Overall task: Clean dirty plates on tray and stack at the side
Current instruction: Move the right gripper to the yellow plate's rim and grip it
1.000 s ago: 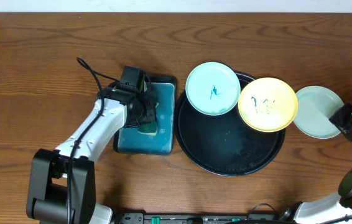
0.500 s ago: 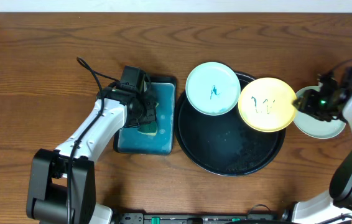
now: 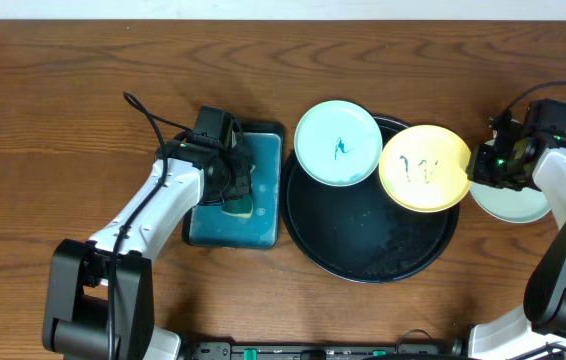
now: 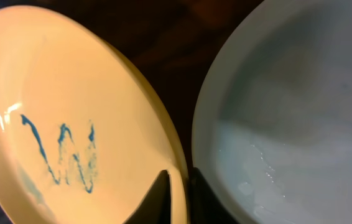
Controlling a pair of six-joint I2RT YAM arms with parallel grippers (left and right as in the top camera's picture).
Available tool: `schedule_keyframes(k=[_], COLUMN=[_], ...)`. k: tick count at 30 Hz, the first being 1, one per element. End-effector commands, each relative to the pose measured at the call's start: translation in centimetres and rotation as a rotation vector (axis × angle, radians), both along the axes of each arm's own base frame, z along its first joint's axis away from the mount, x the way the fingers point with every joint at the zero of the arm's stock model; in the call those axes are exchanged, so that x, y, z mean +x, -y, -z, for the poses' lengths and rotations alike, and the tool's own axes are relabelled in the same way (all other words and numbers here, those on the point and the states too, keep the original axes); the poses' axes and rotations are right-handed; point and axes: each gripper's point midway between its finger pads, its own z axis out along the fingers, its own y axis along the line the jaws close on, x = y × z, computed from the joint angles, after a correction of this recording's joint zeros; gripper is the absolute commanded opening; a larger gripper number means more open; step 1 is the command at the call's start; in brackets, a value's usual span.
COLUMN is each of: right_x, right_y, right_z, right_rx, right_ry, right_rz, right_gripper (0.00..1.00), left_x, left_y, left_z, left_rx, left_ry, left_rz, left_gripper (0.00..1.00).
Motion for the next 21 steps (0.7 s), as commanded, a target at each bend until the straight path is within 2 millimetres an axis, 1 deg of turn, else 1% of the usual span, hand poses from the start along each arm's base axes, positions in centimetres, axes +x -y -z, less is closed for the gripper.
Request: schedule_keyframes(k=[1, 5, 8, 13, 15, 16, 21], right_x=[-0.4, -1.6, -2.2, -2.2, -2.1, -2.1, -1.6], right_y=[-0.1, 0.6, 0.9, 0.9, 0.9, 0.9, 1.0], right_z=[-0.4, 0.1, 0.3, 0.3, 0.3, 0.3, 0.2], right_rx=[-0.015, -0.058, -0.076, -0.069, -0.067, -0.067, -0.072], right_ry=[-0.005, -0.064, -0.089, -0.091, -0.090, -0.088, -0.069], right_rz=[-0.006, 0.009, 0.019, 0.039, 0.045, 0.047, 0.048], right_gripper=[0.02, 0.01, 0.01, 0.05, 0.16, 0.17, 0.13], left_x=[-0.2, -0.2, -0.2, -0.2, -0.2, -0.2, -0.2], left_y=[-0.2, -0.2, -0.2, -0.2, -0.2, -0.2, -0.2], left_z=[0.4, 0.4, 0.4, 0.4, 0.4, 0.4, 0.4], left_rx=[0.010, 0.010, 0.010, 0.010, 0.010, 0.010, 0.010], left_ry=[-0.010, -0.010, -0.010, -0.010, -0.010, -0.010, -0.010], left_rz=[0.003, 0.003, 0.003, 0.003, 0.003, 0.003, 0.003], left_gripper=[0.08, 0.08, 0.08, 0.08, 0.08, 0.08, 0.08])
